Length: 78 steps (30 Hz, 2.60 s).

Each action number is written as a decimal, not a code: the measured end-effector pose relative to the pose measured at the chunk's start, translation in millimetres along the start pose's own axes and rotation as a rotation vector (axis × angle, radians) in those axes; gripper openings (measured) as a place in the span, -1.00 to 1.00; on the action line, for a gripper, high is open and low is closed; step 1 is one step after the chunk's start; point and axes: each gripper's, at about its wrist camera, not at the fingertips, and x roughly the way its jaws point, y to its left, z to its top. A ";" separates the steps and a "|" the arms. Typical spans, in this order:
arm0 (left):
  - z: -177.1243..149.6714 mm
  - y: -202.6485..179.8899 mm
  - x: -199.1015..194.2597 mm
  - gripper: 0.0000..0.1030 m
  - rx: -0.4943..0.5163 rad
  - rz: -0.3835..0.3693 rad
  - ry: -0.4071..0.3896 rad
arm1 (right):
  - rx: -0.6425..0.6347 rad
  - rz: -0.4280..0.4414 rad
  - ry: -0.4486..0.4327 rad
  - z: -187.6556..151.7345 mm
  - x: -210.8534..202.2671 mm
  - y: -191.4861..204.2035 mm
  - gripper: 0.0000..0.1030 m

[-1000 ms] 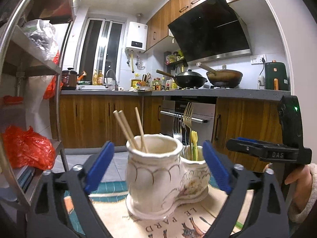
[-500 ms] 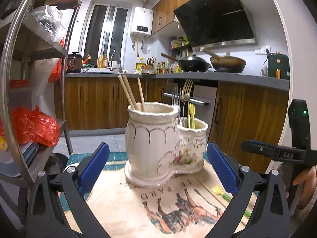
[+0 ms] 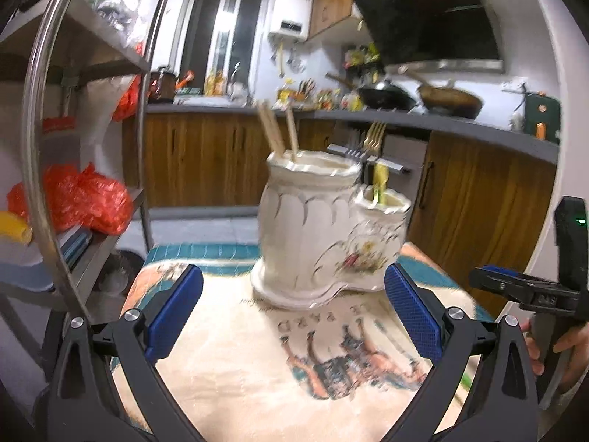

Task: Organize utensils
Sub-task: 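Withdraw both open grippers from the holder back over the table, then grasp the second green utensil with the right gripper while the left grasps a wooden chopstick, then lift the green utensil with the right gripper while the left lifts the chopstick toward the holder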

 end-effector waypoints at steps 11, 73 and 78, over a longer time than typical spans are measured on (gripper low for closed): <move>-13.9 -4.9 29.2 0.89 0.046 0.007 0.172 | -0.134 -0.025 0.156 -12.0 20.0 13.7 0.87; -52.3 -131.0 73.5 -0.01 0.237 -0.125 0.489 | -0.145 0.099 0.052 -7.4 -8.5 1.6 -0.80; -48.3 -121.9 77.6 -0.58 0.229 -0.126 0.500 | -0.143 0.108 0.049 -7.7 -10.4 1.5 -0.80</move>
